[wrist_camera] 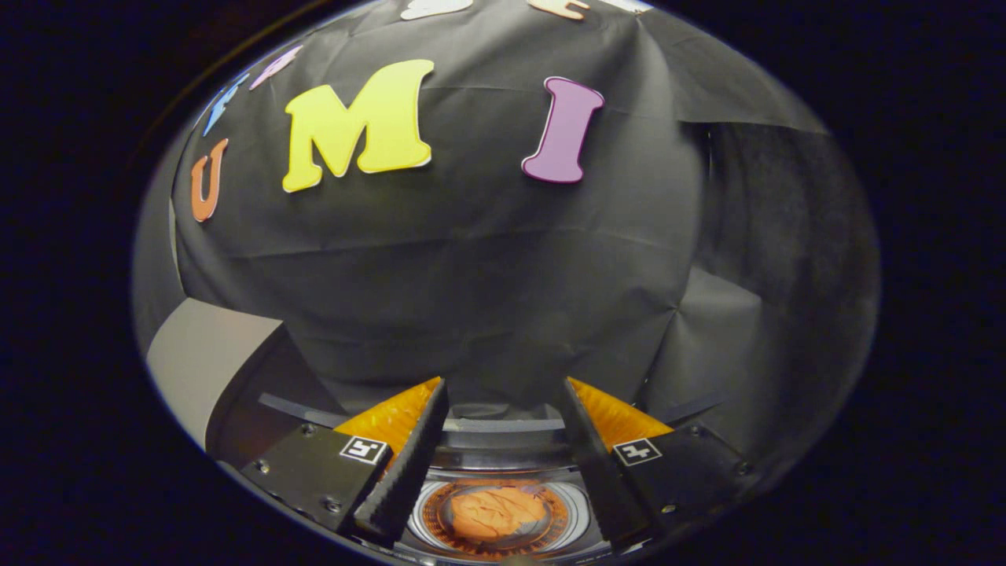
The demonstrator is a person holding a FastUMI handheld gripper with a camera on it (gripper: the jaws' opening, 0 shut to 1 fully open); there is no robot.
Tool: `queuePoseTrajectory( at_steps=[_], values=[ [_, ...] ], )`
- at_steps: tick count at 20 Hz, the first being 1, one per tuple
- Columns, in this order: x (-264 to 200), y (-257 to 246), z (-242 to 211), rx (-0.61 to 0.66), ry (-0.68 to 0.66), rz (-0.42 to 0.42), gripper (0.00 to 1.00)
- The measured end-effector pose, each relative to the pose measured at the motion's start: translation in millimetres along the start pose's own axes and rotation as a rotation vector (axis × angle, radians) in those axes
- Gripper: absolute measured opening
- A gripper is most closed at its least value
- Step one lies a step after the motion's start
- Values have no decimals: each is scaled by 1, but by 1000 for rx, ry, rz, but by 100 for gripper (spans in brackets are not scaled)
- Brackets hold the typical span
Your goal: Put the clothes into the washing machine and then close the washing machine lid.
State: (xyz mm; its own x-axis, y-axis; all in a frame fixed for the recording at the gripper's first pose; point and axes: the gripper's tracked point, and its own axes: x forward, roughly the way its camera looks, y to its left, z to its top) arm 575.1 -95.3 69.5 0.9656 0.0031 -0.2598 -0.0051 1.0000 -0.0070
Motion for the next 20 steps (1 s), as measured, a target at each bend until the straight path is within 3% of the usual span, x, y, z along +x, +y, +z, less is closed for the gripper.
queuePoseTrajectory(
  at_steps=[20],
  values=[
    [-57, -7, -83, -75, 12, -27, 91]
  ],
)
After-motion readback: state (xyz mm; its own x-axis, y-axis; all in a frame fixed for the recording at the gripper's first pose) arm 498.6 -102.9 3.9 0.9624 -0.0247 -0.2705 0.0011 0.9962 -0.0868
